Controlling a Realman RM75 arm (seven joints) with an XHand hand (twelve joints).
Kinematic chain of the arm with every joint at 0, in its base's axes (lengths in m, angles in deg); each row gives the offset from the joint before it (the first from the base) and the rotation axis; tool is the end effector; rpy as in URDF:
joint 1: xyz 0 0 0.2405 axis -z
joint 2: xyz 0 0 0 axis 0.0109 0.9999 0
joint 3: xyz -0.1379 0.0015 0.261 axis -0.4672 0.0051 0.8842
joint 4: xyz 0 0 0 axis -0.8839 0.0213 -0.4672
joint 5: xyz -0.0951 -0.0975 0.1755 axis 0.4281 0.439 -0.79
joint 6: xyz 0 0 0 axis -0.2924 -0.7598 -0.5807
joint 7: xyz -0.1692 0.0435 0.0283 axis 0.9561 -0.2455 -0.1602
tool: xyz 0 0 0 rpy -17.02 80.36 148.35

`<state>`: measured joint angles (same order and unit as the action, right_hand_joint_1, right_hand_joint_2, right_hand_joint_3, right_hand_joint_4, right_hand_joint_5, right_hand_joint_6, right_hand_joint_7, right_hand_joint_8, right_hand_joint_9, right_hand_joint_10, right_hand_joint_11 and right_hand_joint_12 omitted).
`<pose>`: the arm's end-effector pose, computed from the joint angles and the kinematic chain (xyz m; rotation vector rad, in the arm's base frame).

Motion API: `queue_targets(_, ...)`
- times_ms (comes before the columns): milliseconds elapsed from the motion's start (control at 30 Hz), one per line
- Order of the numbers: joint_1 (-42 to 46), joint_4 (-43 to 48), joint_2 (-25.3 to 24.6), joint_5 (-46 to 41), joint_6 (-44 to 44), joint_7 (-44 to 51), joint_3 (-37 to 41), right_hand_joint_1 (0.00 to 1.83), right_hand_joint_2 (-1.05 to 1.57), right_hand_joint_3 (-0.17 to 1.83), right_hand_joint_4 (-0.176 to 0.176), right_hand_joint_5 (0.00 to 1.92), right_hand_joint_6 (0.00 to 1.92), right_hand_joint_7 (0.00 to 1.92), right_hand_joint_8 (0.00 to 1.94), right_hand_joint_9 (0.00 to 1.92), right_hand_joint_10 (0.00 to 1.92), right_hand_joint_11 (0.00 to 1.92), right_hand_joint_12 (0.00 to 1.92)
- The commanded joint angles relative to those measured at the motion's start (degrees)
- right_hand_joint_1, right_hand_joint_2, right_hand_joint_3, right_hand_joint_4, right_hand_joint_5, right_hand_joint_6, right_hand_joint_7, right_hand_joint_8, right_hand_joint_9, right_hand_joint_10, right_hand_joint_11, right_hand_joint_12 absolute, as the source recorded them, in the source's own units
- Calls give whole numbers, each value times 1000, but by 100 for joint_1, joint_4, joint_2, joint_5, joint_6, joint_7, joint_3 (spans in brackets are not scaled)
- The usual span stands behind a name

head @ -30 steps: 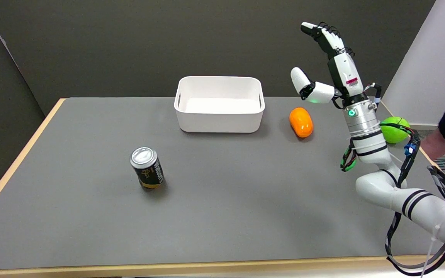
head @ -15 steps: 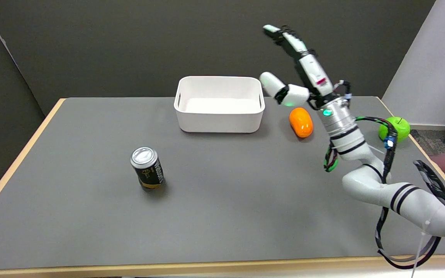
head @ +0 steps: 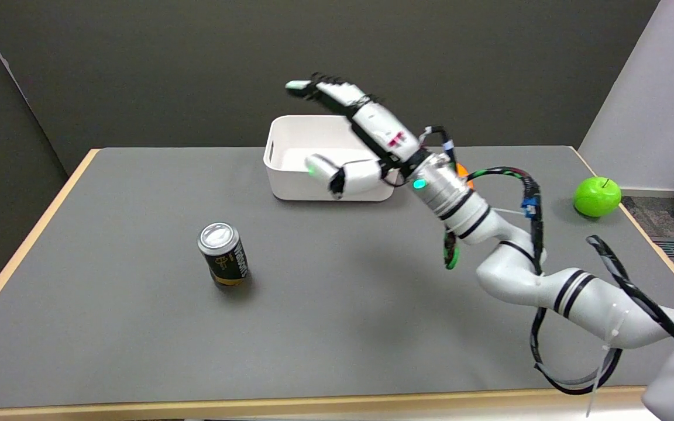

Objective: Pick up the black can.

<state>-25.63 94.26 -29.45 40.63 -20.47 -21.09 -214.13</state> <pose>-0.1924 -0.4473 0.2628 2.1528 -0.2538 0.8105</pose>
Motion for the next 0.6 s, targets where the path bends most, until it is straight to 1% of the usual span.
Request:
queue_targets(33, -71, 1436, -452, 2273, -2274, -53, -483, 653, 624, 987, 40, 165, 440, 267, 374, 167, 669, -1, 1010)
queue_targets(167, -191, 1773, -455, 3319, -2928, -106, -682, 689, 627, 1001, 43, 180, 445, 304, 398, 183, 681, -1, 1023)
queue_targets(233, -269, 1839, -463, 3595, -3120, -114, -811, 695, 630, 1004, 45, 186, 447, 320, 408, 189, 684, -1, 1036)
queue_targets(333, -366, 1824, -508, 3664, -3271, -123, -1016, 700, 633, 1008, 49, 194, 448, 336, 417, 197, 686, -1, 1052)
queue_targets(433, -409, 1735, -627, 3681, -3276, -123, -1106, 763, 637, 952, 51, 218, 412, 364, 363, 211, 682, -1, 1097)
queue_targets(600, -702, 1480, -842, 3693, -3228, -124, -1190, 759, 630, 955, 53, 217, 413, 361, 362, 213, 678, -1, 1106)
